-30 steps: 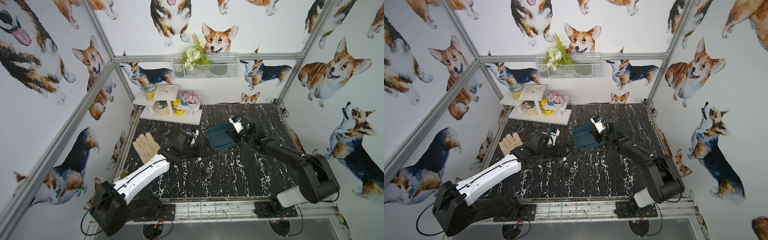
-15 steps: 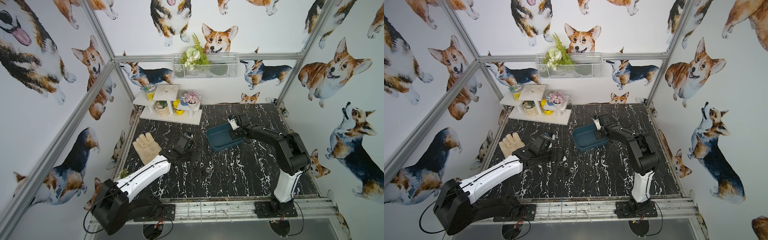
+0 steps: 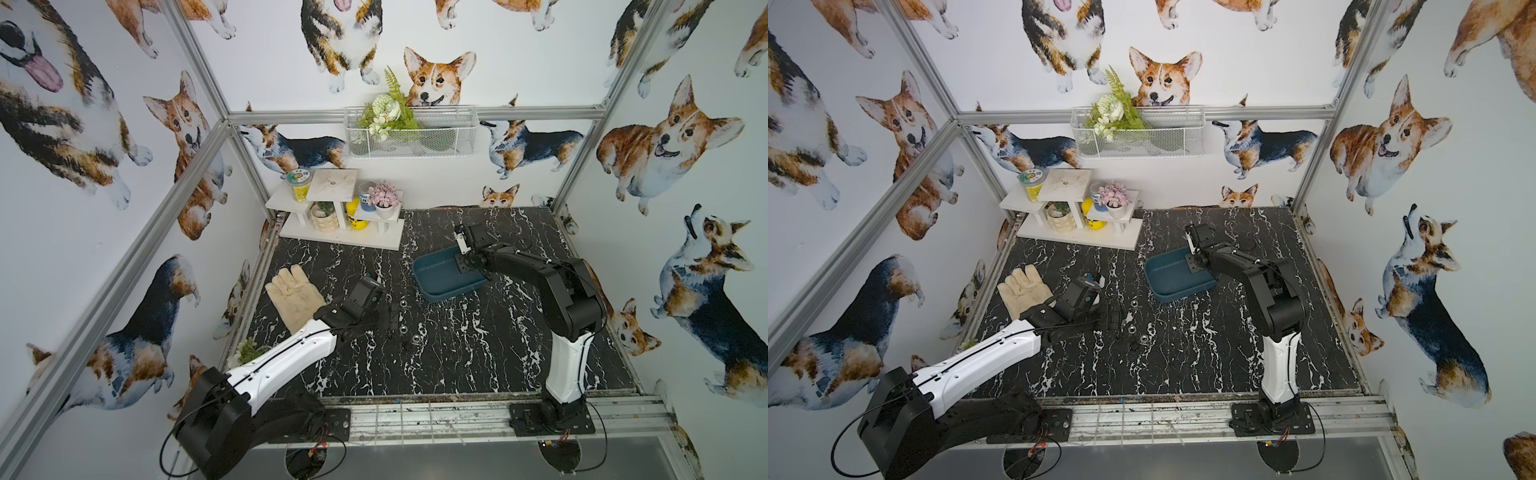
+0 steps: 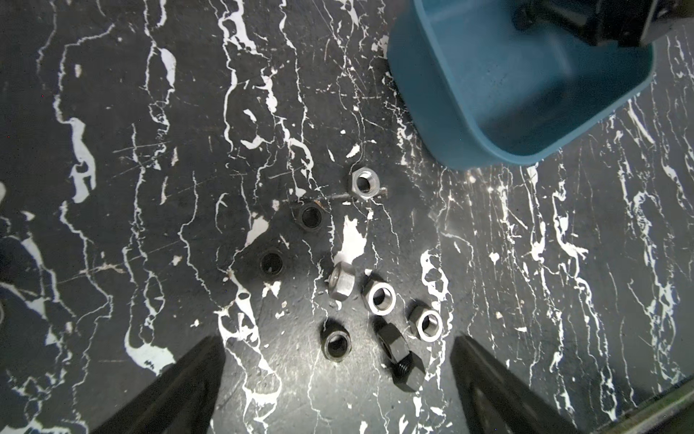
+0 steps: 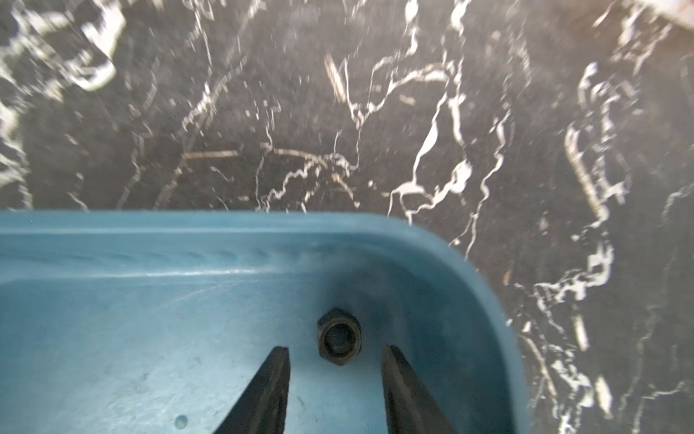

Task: Put the nuts on the desktop into the storage box
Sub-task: Place the nut in the storage box, then pick up the nut from the center of the board.

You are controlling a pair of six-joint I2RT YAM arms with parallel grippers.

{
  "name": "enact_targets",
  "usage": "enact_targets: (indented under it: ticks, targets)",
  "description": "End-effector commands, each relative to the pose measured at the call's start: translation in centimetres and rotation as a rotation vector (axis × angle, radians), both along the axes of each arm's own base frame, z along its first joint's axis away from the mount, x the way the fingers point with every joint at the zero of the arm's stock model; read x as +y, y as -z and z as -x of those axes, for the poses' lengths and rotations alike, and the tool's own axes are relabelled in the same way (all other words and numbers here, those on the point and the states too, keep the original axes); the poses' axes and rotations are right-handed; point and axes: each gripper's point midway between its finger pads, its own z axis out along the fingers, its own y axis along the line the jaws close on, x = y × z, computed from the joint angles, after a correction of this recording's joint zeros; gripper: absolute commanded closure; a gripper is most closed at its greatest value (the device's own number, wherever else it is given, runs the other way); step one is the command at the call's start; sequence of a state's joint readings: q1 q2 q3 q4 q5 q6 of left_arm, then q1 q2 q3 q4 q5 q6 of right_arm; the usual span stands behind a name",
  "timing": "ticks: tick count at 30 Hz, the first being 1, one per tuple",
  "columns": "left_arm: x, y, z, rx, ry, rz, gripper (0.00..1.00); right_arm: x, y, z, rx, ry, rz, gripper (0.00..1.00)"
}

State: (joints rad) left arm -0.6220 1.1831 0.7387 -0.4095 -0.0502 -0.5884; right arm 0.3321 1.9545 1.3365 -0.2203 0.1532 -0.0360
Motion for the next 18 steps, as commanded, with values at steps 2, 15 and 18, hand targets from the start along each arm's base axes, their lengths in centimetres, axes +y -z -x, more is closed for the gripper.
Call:
enact_targets:
  ticks: [2,15,18]
  targets:
    - [1.0,0.2,-0.2,0.003,-0.054,-0.033,0.0,0.7,-3.7,-0.2,-0.069,-0.015,-0.055,0.54]
    - [2.3,2.1,-1.2,0.066,-0.185,-0.09,0.23,2.4,-15.1,7.7,-0.32,-0.087,-0.369,0.0]
    - [2.1,3.2,-1.8,0.1,-0.186,-0.125,0.29,5.0,-14.8,11.1,-0.172,-0.334,-0.542,0.0]
